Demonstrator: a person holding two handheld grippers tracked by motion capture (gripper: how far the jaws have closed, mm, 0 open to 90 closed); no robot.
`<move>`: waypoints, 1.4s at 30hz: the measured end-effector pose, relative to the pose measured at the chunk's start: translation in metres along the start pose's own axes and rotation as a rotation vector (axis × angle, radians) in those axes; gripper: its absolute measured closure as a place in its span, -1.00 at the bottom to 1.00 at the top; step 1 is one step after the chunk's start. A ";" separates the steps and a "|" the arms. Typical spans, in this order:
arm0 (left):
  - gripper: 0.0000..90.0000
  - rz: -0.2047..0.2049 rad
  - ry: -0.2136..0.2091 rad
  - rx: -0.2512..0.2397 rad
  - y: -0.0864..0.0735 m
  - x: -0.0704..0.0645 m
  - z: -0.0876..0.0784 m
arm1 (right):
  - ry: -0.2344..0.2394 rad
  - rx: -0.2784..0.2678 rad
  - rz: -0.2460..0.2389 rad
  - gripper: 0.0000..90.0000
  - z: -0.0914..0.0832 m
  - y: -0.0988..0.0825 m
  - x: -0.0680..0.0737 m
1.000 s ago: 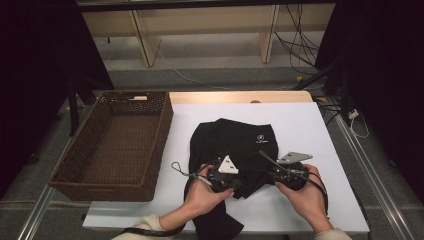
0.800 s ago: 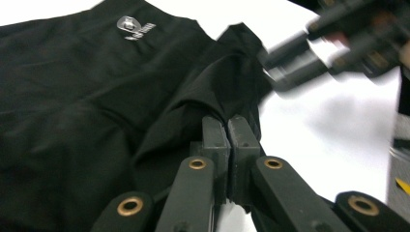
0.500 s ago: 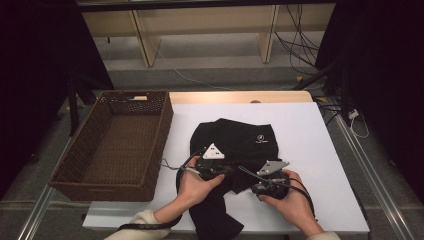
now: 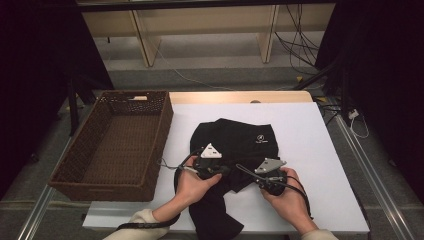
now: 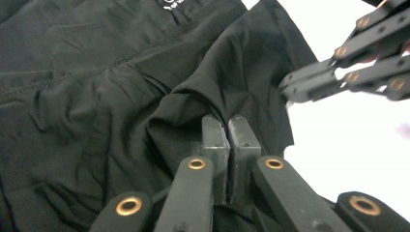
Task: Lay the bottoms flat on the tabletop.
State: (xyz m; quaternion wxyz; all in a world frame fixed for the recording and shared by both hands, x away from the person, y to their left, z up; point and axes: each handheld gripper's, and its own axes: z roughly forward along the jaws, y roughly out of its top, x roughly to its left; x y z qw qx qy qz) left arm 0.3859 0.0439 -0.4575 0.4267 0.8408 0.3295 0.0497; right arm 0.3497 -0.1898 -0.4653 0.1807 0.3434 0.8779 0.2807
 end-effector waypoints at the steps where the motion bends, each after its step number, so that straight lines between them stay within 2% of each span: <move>1: 0.93 0.001 -0.002 0.001 -0.001 -0.001 0.000 | 0.004 -0.001 0.011 1.00 -0.004 0.000 -0.001; 5: 0.93 0.011 -0.024 0.011 -0.002 -0.005 0.000 | 0.011 -0.007 0.020 1.00 -0.018 -0.003 -0.004; 7: 0.93 0.019 -0.055 0.016 -0.003 -0.011 0.000 | 0.032 0.017 0.016 1.00 -0.026 -0.007 -0.005; 11: 0.93 0.036 -0.119 0.046 -0.006 -0.025 0.003 | 0.045 0.049 0.007 1.00 -0.041 -0.015 -0.010; 15: 0.91 0.083 -0.166 0.095 -0.009 -0.038 0.005 | 0.062 0.077 0.016 1.00 -0.050 -0.026 -0.014; 17: 0.88 0.126 -0.180 0.106 -0.010 -0.043 0.006 | 0.075 0.091 0.019 1.00 -0.052 -0.032 -0.015; 19: 0.82 0.166 -0.171 0.112 -0.012 -0.045 0.005 | 0.090 0.122 -0.017 1.00 -0.055 -0.039 -0.018; 22: 0.65 0.237 -0.140 0.102 -0.012 -0.044 0.003 | 0.098 0.142 -0.011 1.00 -0.058 -0.047 -0.019; 25: 0.32 0.314 -0.111 0.088 -0.012 -0.041 0.002 | 0.085 0.146 -0.001 1.00 -0.060 -0.052 -0.023; 27: 0.09 0.323 -0.104 0.077 -0.012 -0.041 0.002 | 0.059 0.129 0.003 0.98 -0.062 -0.054 -0.029; 28: -0.01 0.334 -0.095 0.073 -0.012 -0.041 0.003 | 0.040 0.115 0.026 0.94 -0.062 -0.054 -0.030; 29: -0.07 0.350 -0.092 0.072 -0.012 -0.043 0.003 | 0.011 0.080 0.108 0.89 -0.062 -0.053 -0.027; 33: -0.06 0.397 -0.088 0.088 -0.014 -0.047 0.008 | -0.057 0.004 0.171 0.76 -0.061 -0.054 -0.031; 34: -0.04 0.407 -0.083 0.097 -0.014 -0.047 0.010 | -0.058 -0.002 0.175 0.73 -0.061 -0.054 -0.031; 37: 0.08 0.429 -0.069 0.118 -0.017 -0.048 0.014 | -0.037 0.005 0.174 0.66 -0.060 -0.054 -0.028; 40: 0.14 0.427 -0.062 0.136 -0.019 -0.048 0.019 | 0.031 0.003 0.182 0.56 -0.053 -0.054 -0.022; 42: 0.19 0.432 -0.060 0.150 -0.021 -0.050 0.022 | 0.066 0.027 0.166 0.50 -0.049 -0.054 -0.018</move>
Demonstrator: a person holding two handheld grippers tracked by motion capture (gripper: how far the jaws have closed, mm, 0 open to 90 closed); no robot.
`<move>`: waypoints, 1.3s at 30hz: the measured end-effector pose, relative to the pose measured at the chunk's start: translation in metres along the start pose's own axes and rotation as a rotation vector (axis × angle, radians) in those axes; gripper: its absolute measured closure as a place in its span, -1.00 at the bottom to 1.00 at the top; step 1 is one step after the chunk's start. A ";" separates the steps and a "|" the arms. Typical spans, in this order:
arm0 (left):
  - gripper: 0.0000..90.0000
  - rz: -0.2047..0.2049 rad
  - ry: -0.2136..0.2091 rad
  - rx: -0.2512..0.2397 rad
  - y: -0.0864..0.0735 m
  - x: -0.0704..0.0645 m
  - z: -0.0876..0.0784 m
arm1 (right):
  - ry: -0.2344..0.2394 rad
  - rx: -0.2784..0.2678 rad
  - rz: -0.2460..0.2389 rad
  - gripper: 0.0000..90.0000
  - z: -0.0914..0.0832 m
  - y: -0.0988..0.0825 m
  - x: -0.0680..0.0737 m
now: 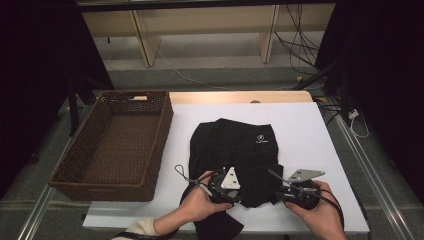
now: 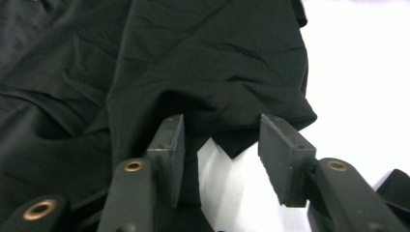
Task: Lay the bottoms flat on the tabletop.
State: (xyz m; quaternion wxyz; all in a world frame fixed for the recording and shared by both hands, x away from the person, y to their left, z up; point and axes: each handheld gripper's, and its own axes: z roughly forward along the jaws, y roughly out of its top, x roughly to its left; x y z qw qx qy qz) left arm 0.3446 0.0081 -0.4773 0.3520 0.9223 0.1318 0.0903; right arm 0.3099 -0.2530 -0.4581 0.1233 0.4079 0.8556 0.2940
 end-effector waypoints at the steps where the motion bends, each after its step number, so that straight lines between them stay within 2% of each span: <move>1: 0.21 0.005 -0.003 0.004 0.000 -0.001 0.002 | 0.000 0.009 -0.004 0.47 0.002 0.000 0.002; 6: 0.31 0.001 -0.015 0.015 0.002 -0.006 0.010 | -0.044 0.076 -0.021 0.39 0.011 -0.002 0.003; 9: 0.42 0.007 -0.018 0.013 0.005 -0.009 0.012 | -0.050 0.075 -0.031 0.40 0.015 -0.002 0.005; 13: 0.76 -0.009 -0.038 0.006 0.006 -0.013 0.014 | -0.038 0.082 -0.064 0.74 0.017 0.000 0.011; 15: 0.95 -0.019 -0.066 -0.007 0.007 -0.016 0.014 | -0.016 0.091 -0.074 0.94 0.016 0.001 0.012; 16: 0.98 -0.017 -0.080 -0.005 0.007 -0.018 0.013 | -0.017 0.084 -0.080 0.97 0.016 0.001 0.013; 18: 0.99 -0.032 -0.105 -0.009 0.008 -0.020 0.007 | -0.001 0.087 -0.078 0.98 0.011 0.002 0.012; 19: 0.99 -0.048 -0.130 -0.014 0.009 -0.021 0.001 | 0.012 0.088 -0.082 0.98 0.008 0.002 0.011; 20: 0.99 -0.057 -0.146 -0.020 0.009 -0.021 -0.003 | 0.028 0.094 -0.108 0.98 0.003 0.001 0.008; 21: 0.99 -0.068 -0.167 -0.024 0.010 -0.022 -0.008 | 0.039 0.092 -0.092 0.98 0.001 0.001 0.008; 23: 0.99 -0.080 -0.220 -0.017 0.009 -0.023 -0.019 | 0.071 0.112 -0.113 0.98 -0.007 -0.001 0.007; 25: 0.99 -0.089 -0.243 -0.026 0.007 -0.024 -0.025 | 0.124 0.148 -0.129 0.97 -0.013 -0.005 0.007; 26: 0.99 -0.079 -0.237 -0.025 0.006 -0.024 -0.027 | 0.147 0.165 -0.123 0.97 -0.015 -0.007 0.008; 28: 0.96 -0.073 -0.218 -0.033 0.005 -0.022 -0.030 | 0.183 0.189 -0.146 0.97 -0.016 -0.011 0.009; 30: 0.77 -0.092 -0.201 -0.056 0.005 -0.017 -0.031 | 0.214 0.230 -0.147 0.97 -0.015 -0.015 0.011; 32: 0.56 -0.104 -0.171 -0.078 0.005 -0.011 -0.032 | 0.237 0.270 -0.165 0.97 -0.014 -0.017 0.013; 33: 0.50 -0.108 -0.149 -0.080 0.005 -0.009 -0.031 | 0.245 0.274 -0.173 0.97 -0.014 -0.017 0.013; 36: 0.32 -0.098 -0.111 -0.057 0.003 -0.008 -0.022 | 0.284 0.307 -0.190 0.97 -0.017 -0.016 0.015; 39: 0.20 -0.080 -0.132 -0.013 0.001 -0.012 -0.008 | 0.320 0.329 -0.208 0.98 -0.019 -0.016 0.015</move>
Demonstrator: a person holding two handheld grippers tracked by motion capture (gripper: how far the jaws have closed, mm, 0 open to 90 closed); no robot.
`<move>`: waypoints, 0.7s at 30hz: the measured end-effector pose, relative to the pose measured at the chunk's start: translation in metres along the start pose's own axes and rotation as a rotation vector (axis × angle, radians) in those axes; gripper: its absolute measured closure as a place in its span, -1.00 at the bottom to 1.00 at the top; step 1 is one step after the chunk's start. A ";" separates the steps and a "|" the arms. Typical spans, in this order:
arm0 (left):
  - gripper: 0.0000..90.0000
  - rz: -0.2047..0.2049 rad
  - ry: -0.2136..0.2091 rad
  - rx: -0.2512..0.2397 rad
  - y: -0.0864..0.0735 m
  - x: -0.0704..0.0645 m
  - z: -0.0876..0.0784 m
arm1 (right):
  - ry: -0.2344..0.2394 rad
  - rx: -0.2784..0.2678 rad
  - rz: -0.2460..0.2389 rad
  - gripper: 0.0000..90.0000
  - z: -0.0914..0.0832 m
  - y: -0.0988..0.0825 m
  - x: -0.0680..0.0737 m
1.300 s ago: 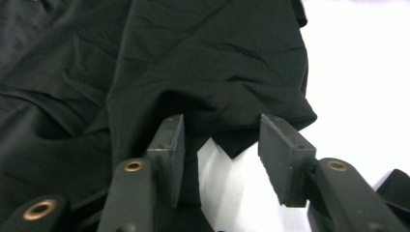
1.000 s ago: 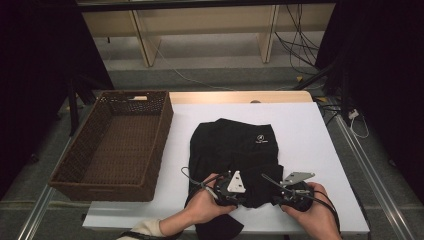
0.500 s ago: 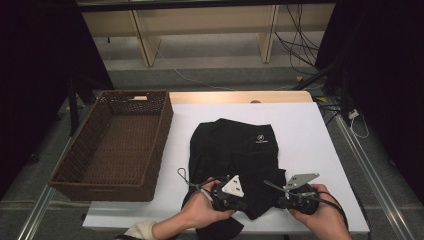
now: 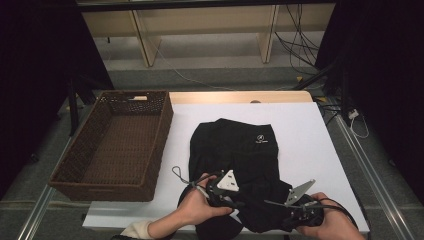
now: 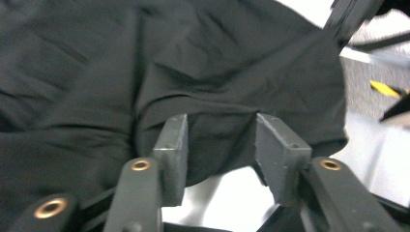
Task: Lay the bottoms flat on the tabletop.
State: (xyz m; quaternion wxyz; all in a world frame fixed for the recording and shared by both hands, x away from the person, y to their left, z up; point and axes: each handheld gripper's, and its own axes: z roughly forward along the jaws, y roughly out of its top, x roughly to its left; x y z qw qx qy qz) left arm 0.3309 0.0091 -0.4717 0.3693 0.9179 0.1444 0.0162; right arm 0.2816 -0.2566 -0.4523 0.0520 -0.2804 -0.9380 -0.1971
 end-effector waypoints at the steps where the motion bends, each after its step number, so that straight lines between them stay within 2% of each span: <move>1: 0.20 0.003 -0.006 0.007 -0.001 -0.001 0.003 | 0.011 0.003 -0.002 0.98 0.000 0.000 0.000; 4: 0.23 0.022 -0.029 0.030 0.000 -0.009 0.011 | 0.028 0.028 0.003 0.97 0.000 -0.002 0.000; 5: 0.26 0.037 -0.028 0.043 0.001 -0.012 0.014 | 0.023 0.029 0.001 0.97 0.002 -0.003 -0.001; 9: 0.33 0.077 -0.011 0.045 0.003 -0.024 0.019 | -0.018 0.021 0.018 0.90 0.005 -0.001 -0.003; 11: 0.47 0.103 0.021 0.052 0.004 -0.028 0.019 | -0.022 0.022 0.014 0.92 0.004 0.000 -0.003; 13: 0.76 0.107 0.027 0.055 0.004 -0.030 0.018 | -0.026 0.011 0.018 0.96 0.005 0.000 -0.003; 15: 0.95 0.069 -0.004 0.048 0.003 -0.028 0.017 | -0.033 0.000 0.013 0.98 0.005 0.001 -0.003; 18: 0.98 0.033 -0.054 0.070 0.002 -0.026 0.013 | -0.029 0.000 0.011 0.98 0.005 0.003 -0.001; 19: 0.98 0.023 -0.086 0.078 0.003 -0.026 0.008 | -0.022 0.006 0.010 0.98 0.004 0.003 -0.001; 20: 0.98 0.023 -0.108 0.090 0.004 -0.026 0.005 | -0.010 0.010 0.011 0.98 0.003 0.002 0.000; 21: 0.98 0.035 -0.149 0.112 0.005 -0.027 0.000 | 0.000 0.009 0.015 0.98 0.002 0.001 -0.001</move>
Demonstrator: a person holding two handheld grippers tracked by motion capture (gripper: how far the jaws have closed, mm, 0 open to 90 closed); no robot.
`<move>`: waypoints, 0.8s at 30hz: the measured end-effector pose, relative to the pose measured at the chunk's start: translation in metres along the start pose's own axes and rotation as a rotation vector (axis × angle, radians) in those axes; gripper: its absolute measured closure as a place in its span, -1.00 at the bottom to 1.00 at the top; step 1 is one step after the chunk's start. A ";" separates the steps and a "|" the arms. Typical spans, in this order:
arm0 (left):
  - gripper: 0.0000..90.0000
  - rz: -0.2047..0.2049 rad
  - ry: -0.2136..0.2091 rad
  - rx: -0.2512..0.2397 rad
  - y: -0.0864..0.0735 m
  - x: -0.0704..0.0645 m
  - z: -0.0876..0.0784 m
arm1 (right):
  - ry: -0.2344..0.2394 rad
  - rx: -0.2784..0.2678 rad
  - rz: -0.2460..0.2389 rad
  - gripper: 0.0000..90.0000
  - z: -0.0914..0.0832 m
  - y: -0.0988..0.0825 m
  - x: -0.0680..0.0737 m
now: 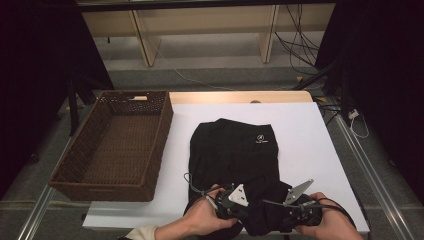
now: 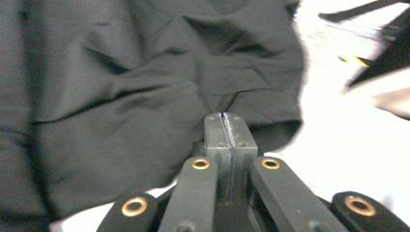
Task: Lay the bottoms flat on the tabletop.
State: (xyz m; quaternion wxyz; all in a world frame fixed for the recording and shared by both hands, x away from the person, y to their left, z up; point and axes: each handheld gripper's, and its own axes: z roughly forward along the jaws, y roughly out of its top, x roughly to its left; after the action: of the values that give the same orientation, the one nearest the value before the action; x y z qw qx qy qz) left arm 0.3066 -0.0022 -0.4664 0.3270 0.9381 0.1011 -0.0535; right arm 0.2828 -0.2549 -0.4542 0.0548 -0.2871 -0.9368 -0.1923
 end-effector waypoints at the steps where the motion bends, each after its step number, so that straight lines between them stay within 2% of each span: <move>1: 0.98 -0.001 -0.018 -0.010 0.000 -0.001 -0.003 | 0.012 0.003 0.005 0.98 -0.001 -0.001 0.000; 2: 0.98 -0.002 -0.039 -0.015 0.001 -0.002 -0.008 | 0.019 0.010 0.004 0.98 -0.002 -0.002 -0.001; 4: 0.95 0.022 -0.059 -0.004 0.003 -0.003 -0.014 | 0.059 0.008 0.035 0.97 -0.004 -0.003 -0.001; 6: 0.84 0.019 -0.033 -0.041 0.005 0.001 -0.021 | 0.093 0.009 0.049 0.97 -0.007 -0.004 -0.001; 8: 0.56 -0.015 0.015 -0.103 0.007 0.008 -0.028 | 0.109 -0.007 0.064 0.91 -0.011 -0.005 -0.001; 9: 0.47 -0.041 0.057 -0.128 0.007 0.013 -0.030 | 0.103 -0.016 0.072 0.87 -0.013 -0.005 -0.001; 11: 0.42 -0.065 0.096 -0.128 0.005 0.020 -0.030 | 0.056 -0.063 0.100 0.74 -0.017 -0.006 -0.006; 13: 0.35 -0.094 0.122 -0.121 0.001 0.023 -0.023 | -0.020 -0.112 0.159 0.63 -0.019 -0.006 -0.010; 15: 0.27 -0.072 0.115 -0.089 -0.002 0.022 -0.012 | -0.086 -0.145 0.184 0.54 -0.015 -0.005 -0.016; 18: 0.19 -0.044 0.096 -0.072 -0.002 0.016 0.003 | -0.138 -0.153 0.227 0.41 -0.004 -0.002 -0.019; 19: 0.18 -0.021 0.096 -0.062 0.000 0.014 0.006 | -0.137 -0.144 0.225 0.40 -0.001 -0.001 -0.019; 20: 0.18 -0.018 0.096 -0.063 0.000 0.012 0.008 | -0.118 -0.114 0.198 0.37 0.001 0.000 -0.018; 21: 0.19 -0.003 0.095 -0.061 0.001 0.011 0.010 | -0.099 -0.115 0.190 0.38 0.003 0.001 -0.016; 24: 0.29 0.030 0.110 -0.048 0.001 0.009 0.016 | 0.015 -0.087 0.147 0.46 0.001 0.002 -0.008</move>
State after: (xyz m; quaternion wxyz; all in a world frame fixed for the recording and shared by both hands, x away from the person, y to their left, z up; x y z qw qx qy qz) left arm 0.3147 -0.0114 -0.4793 0.3443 0.9328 0.1064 0.0056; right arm 0.2900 -0.2570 -0.4564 0.0630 -0.3556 -0.9036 -0.2304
